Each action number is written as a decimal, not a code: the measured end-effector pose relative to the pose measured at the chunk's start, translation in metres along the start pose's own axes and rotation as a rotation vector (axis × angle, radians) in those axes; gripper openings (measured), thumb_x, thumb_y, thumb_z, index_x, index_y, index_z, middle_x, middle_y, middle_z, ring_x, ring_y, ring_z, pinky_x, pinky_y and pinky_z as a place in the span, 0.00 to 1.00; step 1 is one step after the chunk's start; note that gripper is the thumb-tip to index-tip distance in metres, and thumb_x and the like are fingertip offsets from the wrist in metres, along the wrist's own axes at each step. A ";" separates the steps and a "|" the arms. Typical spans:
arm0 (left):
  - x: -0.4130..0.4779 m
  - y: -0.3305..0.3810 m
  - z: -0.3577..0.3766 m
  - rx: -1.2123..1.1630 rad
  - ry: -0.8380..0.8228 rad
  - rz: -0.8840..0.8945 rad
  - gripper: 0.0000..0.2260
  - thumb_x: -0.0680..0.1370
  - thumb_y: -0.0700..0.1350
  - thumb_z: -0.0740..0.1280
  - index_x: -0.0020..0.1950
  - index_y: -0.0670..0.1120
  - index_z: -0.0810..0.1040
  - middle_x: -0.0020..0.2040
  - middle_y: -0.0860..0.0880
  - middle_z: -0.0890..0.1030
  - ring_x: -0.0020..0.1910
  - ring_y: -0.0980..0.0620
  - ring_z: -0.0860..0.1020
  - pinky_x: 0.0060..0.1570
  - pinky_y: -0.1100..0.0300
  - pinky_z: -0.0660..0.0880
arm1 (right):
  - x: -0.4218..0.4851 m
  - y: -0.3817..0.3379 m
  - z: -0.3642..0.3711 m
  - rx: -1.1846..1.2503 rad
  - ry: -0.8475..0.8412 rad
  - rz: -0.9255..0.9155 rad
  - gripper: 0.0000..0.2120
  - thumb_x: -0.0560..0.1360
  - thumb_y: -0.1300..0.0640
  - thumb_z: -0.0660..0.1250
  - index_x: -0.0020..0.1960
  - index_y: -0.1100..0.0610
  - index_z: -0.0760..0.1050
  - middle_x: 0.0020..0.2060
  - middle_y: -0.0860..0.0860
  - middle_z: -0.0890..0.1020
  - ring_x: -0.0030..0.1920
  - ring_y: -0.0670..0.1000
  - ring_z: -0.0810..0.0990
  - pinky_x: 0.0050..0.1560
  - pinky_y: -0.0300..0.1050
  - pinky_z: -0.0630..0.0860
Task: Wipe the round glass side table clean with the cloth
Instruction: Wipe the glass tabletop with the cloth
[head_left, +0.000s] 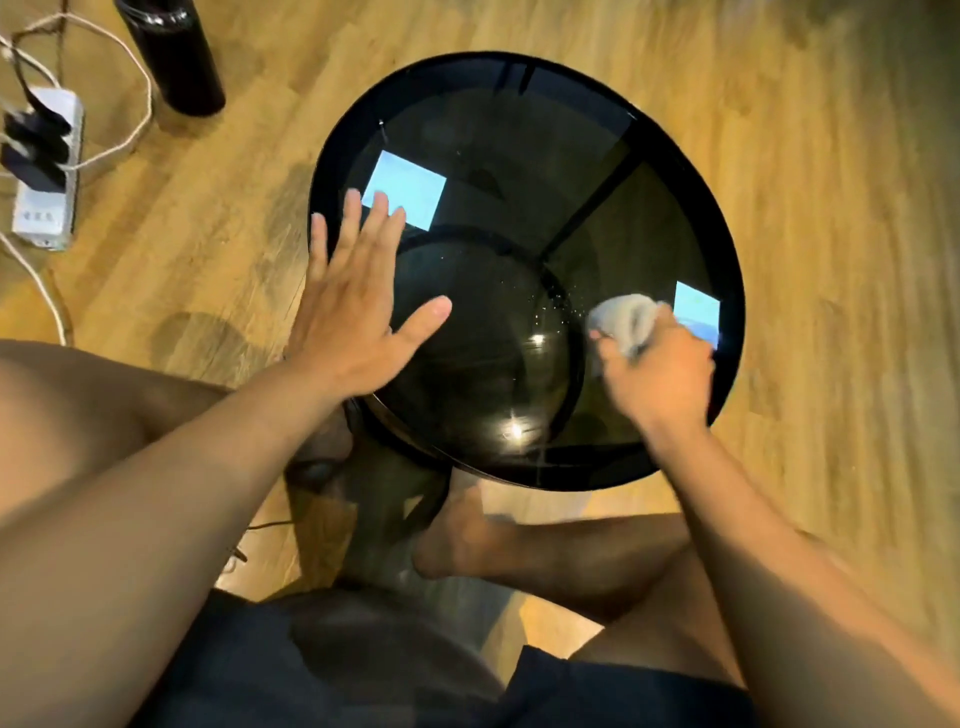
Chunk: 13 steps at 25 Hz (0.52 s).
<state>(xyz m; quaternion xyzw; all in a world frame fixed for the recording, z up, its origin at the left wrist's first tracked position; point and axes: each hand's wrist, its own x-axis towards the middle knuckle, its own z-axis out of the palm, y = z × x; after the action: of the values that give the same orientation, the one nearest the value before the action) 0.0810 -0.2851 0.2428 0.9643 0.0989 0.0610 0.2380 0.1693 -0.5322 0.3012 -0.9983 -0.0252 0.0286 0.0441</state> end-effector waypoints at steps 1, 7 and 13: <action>0.004 -0.002 0.002 0.000 0.025 0.008 0.39 0.78 0.66 0.47 0.80 0.41 0.49 0.82 0.42 0.50 0.81 0.43 0.44 0.78 0.42 0.40 | -0.021 -0.034 0.008 0.060 -0.027 -0.082 0.22 0.73 0.42 0.66 0.56 0.59 0.74 0.50 0.60 0.83 0.52 0.64 0.80 0.50 0.53 0.75; 0.004 -0.011 0.010 -0.083 0.104 0.028 0.31 0.80 0.58 0.48 0.79 0.42 0.54 0.81 0.42 0.56 0.80 0.43 0.49 0.78 0.44 0.43 | -0.058 -0.088 0.016 0.431 -0.225 -0.440 0.18 0.69 0.51 0.72 0.55 0.57 0.74 0.47 0.53 0.79 0.48 0.57 0.80 0.48 0.49 0.77; 0.007 -0.009 0.010 -0.009 0.086 0.023 0.32 0.80 0.62 0.47 0.80 0.45 0.54 0.81 0.44 0.55 0.81 0.44 0.49 0.78 0.42 0.44 | 0.041 0.110 -0.024 -0.057 -0.060 0.096 0.22 0.70 0.42 0.66 0.45 0.62 0.75 0.42 0.64 0.81 0.45 0.65 0.82 0.40 0.46 0.70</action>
<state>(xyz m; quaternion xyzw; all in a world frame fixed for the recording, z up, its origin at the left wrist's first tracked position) 0.0881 -0.2806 0.2299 0.9608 0.0975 0.1056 0.2370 0.2169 -0.6413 0.3129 -0.9979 0.0204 0.0598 0.0137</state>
